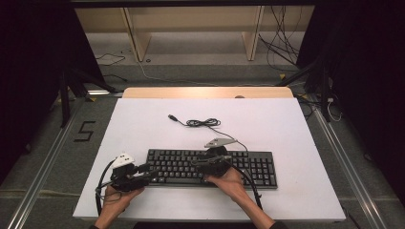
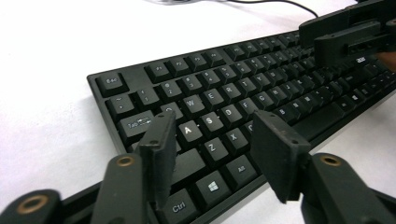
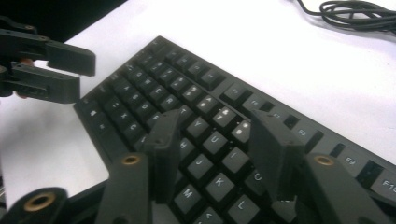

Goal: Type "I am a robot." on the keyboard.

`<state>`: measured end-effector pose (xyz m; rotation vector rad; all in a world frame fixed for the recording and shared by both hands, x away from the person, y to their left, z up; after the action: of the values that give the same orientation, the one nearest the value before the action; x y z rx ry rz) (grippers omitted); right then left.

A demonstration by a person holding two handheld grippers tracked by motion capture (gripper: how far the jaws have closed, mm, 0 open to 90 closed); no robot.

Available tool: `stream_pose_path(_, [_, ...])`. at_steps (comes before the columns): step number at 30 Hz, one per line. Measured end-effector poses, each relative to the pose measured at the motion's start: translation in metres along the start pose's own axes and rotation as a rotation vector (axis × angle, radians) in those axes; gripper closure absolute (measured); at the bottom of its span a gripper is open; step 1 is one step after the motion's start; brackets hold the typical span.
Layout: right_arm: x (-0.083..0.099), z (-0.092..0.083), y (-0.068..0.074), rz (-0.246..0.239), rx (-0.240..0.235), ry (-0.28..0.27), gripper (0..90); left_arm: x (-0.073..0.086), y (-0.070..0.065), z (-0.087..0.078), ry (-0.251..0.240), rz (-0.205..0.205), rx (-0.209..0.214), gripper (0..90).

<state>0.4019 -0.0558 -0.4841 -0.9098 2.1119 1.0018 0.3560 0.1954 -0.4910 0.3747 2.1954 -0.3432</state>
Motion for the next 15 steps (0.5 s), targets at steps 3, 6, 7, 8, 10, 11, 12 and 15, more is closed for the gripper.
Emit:
stream_pose_path(3, [0.0,-0.0005,0.0022,-0.003,-0.008,-0.002,46.6,-0.0008,-0.0007,-0.0007,-0.01,0.002,0.003,42.4])
stream_pose_path(6, [0.0001,-0.0013,0.0037,-0.004,-0.012,-0.002,46.1,-0.0012,-0.0009,-0.001,-0.017,0.002,0.001,40.3])
stream_pose_path(7, [0.0001,-0.0013,0.0037,-0.004,-0.012,-0.002,45.4,-0.0012,-0.0009,-0.001,-0.017,0.002,0.001,40.3])
stream_pose_path(8, [0.0001,-0.0013,0.0037,-0.004,-0.012,-0.002,45.4,-0.0021,-0.0016,-0.0019,-0.029,-0.003,0.006,40.3])
stream_pose_path(10, [-0.0002,-0.0031,0.0069,-0.01,-0.021,-0.009,45.4,-0.0021,-0.0016,-0.0019,-0.029,-0.003,0.006,37.3])
stream_pose_path(11, [-0.0002,-0.0031,0.0069,-0.01,-0.021,-0.009,43.3,-0.0026,-0.002,-0.0025,-0.036,-0.005,0.005,37.3])
stream_pose_path(12, [-0.0002,-0.0031,0.0069,-0.01,-0.021,-0.009,43.3,-0.0026,-0.002,-0.0025,-0.036,-0.005,0.005,35.3])
stream_pose_path(15, [0.0001,-0.0039,0.0099,-0.016,-0.031,-0.011,43.1,-0.0032,-0.0021,-0.0036,-0.045,-0.006,0.006,34.2])
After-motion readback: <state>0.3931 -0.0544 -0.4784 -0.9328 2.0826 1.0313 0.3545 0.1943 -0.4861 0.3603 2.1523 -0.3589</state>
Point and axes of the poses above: each handheld gripper's, and its own axes: z roughly forward along the jaws, x roughly out of its underside, y roughly to its left, the point moved 4 cm from there along z, roughly forward along the jaws, and after that the axes turned 14 degrees about -x, right-handed, at the moved point
